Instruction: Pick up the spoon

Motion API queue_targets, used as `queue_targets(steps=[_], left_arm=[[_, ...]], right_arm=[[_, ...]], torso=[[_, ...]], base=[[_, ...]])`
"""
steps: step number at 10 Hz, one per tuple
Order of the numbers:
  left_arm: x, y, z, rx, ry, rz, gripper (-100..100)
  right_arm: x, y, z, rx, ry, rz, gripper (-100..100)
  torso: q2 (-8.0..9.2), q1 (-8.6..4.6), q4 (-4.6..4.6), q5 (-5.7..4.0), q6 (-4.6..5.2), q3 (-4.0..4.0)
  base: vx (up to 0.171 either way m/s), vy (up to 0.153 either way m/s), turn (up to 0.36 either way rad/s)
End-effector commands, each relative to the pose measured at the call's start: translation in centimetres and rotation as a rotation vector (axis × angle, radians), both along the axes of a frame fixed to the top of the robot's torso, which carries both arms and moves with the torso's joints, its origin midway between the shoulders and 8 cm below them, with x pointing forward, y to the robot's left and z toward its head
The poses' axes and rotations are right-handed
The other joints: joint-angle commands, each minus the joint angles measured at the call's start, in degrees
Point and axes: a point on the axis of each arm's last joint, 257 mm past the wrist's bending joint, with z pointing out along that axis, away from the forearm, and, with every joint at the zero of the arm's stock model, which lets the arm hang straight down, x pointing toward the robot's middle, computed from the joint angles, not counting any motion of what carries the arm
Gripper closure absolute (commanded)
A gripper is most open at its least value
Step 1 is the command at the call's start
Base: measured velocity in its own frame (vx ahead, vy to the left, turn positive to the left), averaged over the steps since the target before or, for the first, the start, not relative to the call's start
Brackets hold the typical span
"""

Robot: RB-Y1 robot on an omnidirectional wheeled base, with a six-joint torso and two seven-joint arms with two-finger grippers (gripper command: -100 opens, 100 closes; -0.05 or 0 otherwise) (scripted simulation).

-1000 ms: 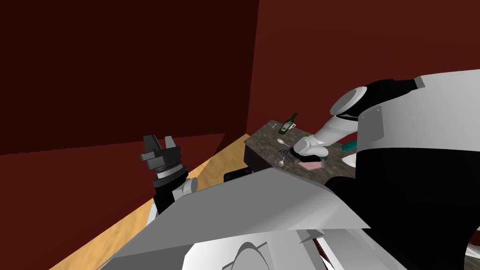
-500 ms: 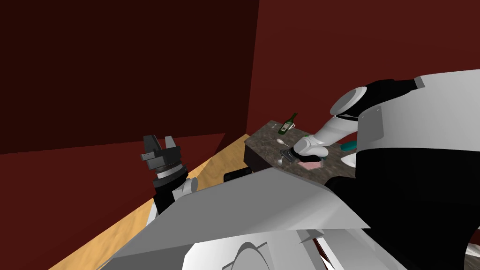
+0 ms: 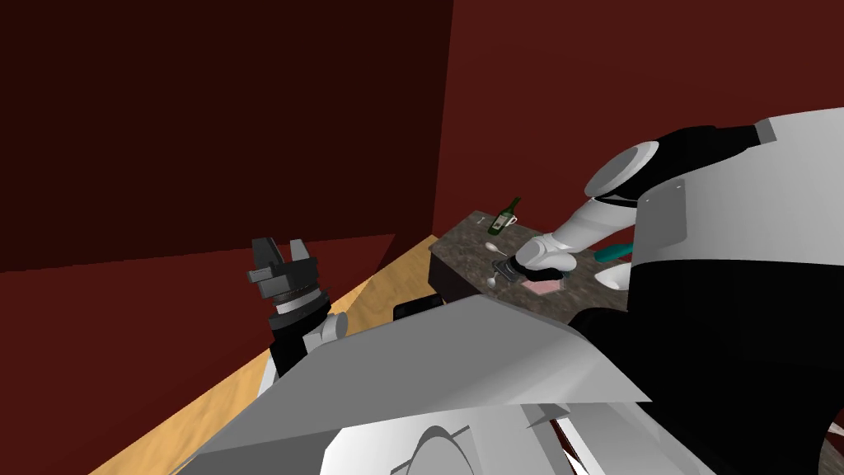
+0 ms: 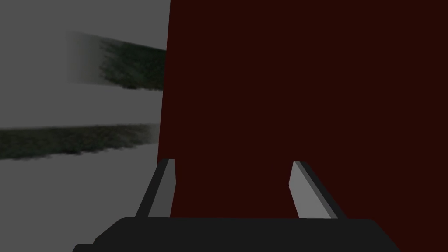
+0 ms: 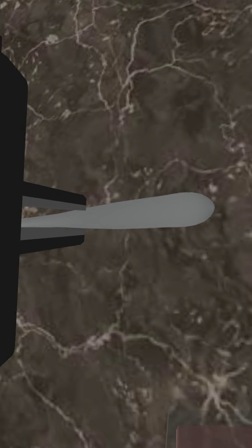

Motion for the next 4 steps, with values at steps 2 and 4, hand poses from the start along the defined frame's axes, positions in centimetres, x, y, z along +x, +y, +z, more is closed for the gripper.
queue_targets(steps=[2, 4], left_arm=[[0.00, 0.00, 0.00, 0.000, 0.000, 0.000, 0], [0.00, 0.00, 0.00, 0.000, 0.000, 0.000, 0]], right_arm=[[0.86, -0.05, 0.93, 0.000, 0.000, 0.005, 100], [0.74, -0.02, 0.71, 0.000, 0.000, 0.004, 0]], torso=[[0.01, -0.01, 0.00, 0.00, 0.00, 0.00], [-0.03, -0.03, -0.01, -0.02, 0.00, -0.02]], base=[[-0.030, 0.010, -0.028], [-0.006, 0.004, -0.002]])
